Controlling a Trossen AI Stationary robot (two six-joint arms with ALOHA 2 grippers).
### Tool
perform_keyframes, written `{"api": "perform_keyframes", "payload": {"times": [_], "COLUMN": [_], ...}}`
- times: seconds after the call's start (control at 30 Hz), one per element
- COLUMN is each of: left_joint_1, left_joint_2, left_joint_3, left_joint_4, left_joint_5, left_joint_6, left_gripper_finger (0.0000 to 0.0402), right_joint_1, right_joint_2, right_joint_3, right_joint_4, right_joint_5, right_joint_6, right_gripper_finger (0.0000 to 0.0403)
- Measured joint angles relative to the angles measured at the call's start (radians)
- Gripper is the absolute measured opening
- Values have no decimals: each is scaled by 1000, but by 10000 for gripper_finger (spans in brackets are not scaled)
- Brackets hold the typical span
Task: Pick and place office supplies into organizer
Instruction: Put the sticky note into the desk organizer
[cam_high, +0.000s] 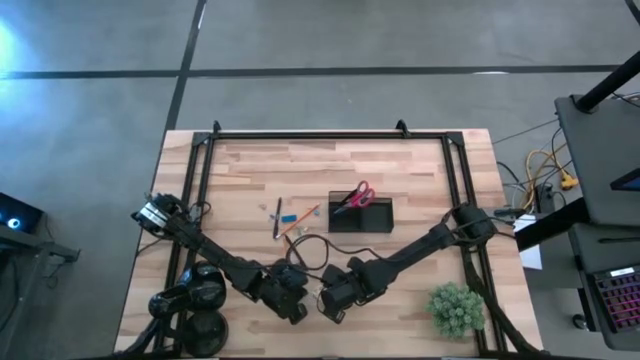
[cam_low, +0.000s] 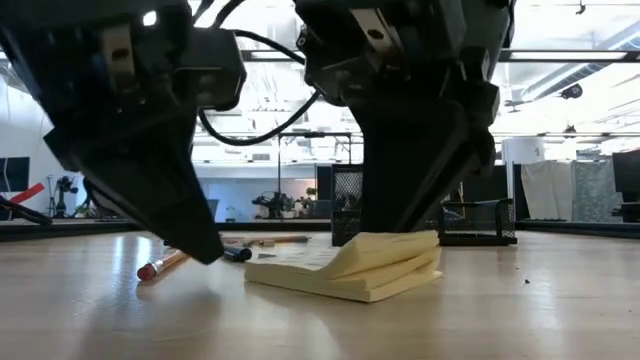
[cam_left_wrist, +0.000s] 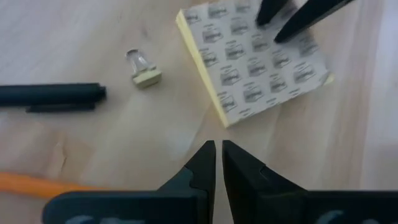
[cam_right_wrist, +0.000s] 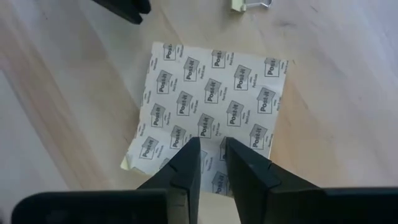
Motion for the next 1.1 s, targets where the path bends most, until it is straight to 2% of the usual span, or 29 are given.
{"api": "perform_keyframes", "payload": {"times": [0.17, 0.27, 0.4, 0.67, 1.1], "left_joint_1": [5, 15, 25, 30, 40], "left_joint_2": [-1, -1, -1, -1, -3], "left_joint_3": [-15, -25, -50, -88, -88], "left_joint_4": [5, 98, 213, 212, 215], "left_joint_5": [36, 98, 110, 107, 103], "left_joint_6": [-101, -112, -123, -183, -208], "left_gripper_finger": [13, 13, 13, 13, 13], "right_joint_1": [2, 9, 10, 13, 24], "right_joint_2": [3, 9, 3, -68, -67], "right_joint_3": [-18, -20, -22, -25, -45], "right_joint_4": [8, 11, 18, -17, -24], "right_joint_5": [-9, -5, 10, 62, 84], "right_joint_6": [5, 4, 3, 8, 39], "right_gripper_finger": [63, 63, 63, 63, 61]}}
